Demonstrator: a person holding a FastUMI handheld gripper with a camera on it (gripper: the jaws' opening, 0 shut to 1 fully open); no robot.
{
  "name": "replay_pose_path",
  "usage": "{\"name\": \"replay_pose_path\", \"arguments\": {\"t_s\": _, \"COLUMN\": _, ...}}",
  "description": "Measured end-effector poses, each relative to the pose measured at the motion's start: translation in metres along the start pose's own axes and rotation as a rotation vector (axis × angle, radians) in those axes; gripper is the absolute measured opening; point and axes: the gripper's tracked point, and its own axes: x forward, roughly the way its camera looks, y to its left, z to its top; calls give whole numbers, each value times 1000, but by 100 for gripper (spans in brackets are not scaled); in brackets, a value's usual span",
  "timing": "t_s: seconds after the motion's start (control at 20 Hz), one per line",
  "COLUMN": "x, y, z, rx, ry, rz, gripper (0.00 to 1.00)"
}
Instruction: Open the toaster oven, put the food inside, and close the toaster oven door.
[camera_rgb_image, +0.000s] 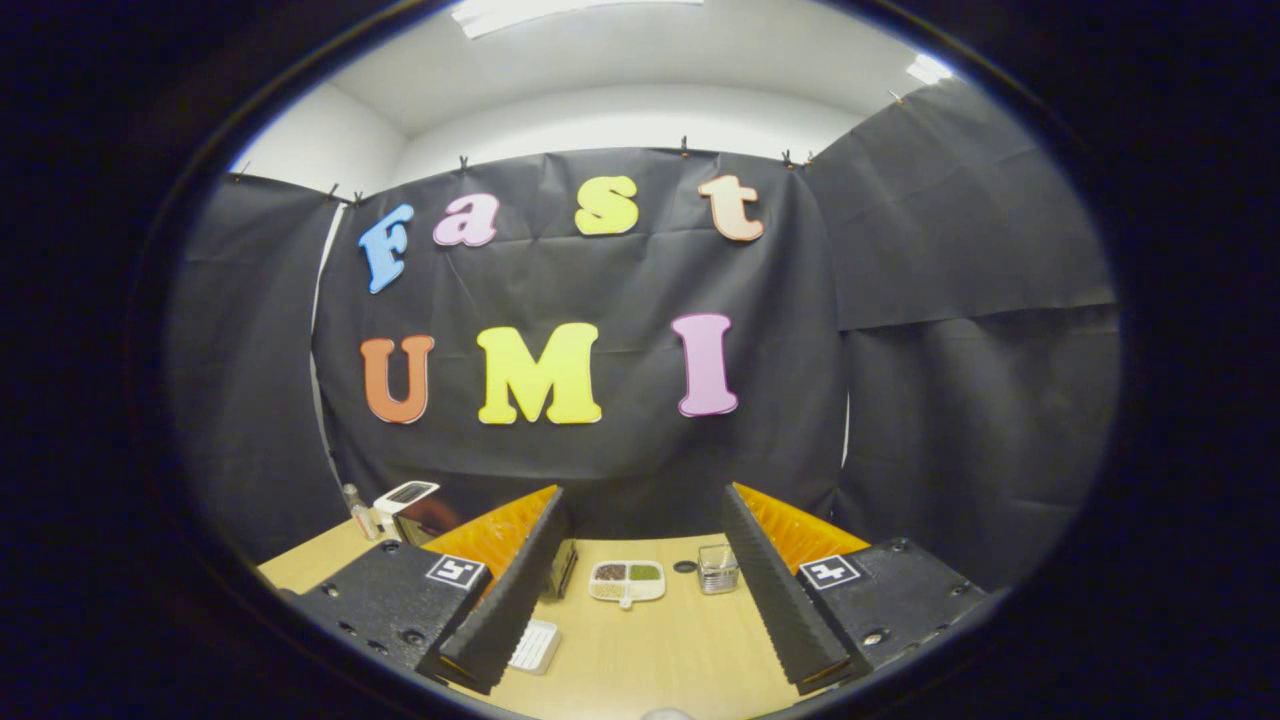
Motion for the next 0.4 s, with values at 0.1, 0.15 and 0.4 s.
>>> {"name": "replay_pose_path", "arguments": {"t_s": 0.1, "x": 1, "y": 1, "z": 0, "rx": -6, "ry": 4, "rz": -2, "gripper": 99}}
{"name": "replay_pose_path", "arguments": {"t_s": 0.15, "x": 0, "y": 2, "z": 0, "rx": -7, "ry": 4, "rz": -1, "gripper": 99}}
{"name": "replay_pose_path", "arguments": {"t_s": 0.4, "x": 2, "y": 5, "z": -3, "rx": -2, "ry": 10, "rz": 4, "gripper": 99}}
